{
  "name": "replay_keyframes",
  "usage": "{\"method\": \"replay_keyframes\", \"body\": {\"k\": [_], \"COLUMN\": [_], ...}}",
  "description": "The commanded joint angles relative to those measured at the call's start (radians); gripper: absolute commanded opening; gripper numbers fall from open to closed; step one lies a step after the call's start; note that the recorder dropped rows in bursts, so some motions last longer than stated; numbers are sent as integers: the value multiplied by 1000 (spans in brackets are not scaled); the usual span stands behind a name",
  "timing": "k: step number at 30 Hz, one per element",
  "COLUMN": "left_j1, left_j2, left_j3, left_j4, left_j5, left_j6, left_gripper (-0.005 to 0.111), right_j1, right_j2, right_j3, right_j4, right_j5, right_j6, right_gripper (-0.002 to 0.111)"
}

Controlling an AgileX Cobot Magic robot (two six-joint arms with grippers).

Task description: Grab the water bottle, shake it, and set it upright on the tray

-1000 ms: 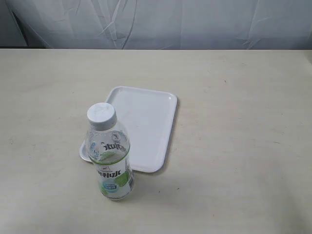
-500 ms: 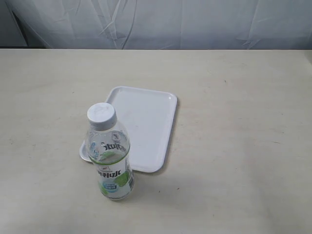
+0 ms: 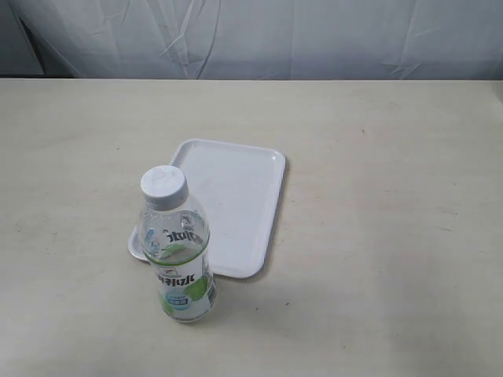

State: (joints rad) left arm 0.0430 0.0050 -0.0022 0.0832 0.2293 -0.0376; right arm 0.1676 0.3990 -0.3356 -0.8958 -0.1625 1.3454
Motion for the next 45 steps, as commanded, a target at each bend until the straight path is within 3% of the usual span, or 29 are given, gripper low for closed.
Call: {"method": "replay_keyframes", "body": {"k": [1,6,9,12,16,25,33,42,45], "left_j1": [4,4,4,4,4,4,4,4,4], "left_j2": [-5,-5,-5,-5,-5,-5,-5,-5,-5], "left_j3": [2,2,2,2,2,2,2,2,2], "left_j4": [1,1,1,1,1,1,1,1,1], "left_j5": [-5,-5,-5,-5,-5,-5,-5,-5,-5], "left_j6": [-8,-6,-8,-8,-6,-8,-8,-8,-8], "left_gripper": [0,0,0,0,0,0,0,0,0], "right_j1": [-4,-4,22,57,103,216,242,242,242], "right_j2": [437,1032,1201,1260,1261,1257,1225,1049,1031], "right_j3": [-214,-527,-689,-724,-724,-722,-704,-708,-708], "right_j4": [-275,-610,-830,-849,-849,-849,-849,-849,-849], "right_j5": [-175,-802,-919,-1049,-1052,-774,-1059,-1045,-1053], "right_j6": [34,53,34,-38,-108,-270,-115,-116,-114], "right_gripper": [-1,-1,-1,-1,-1,-1,-1,-1,9]}}
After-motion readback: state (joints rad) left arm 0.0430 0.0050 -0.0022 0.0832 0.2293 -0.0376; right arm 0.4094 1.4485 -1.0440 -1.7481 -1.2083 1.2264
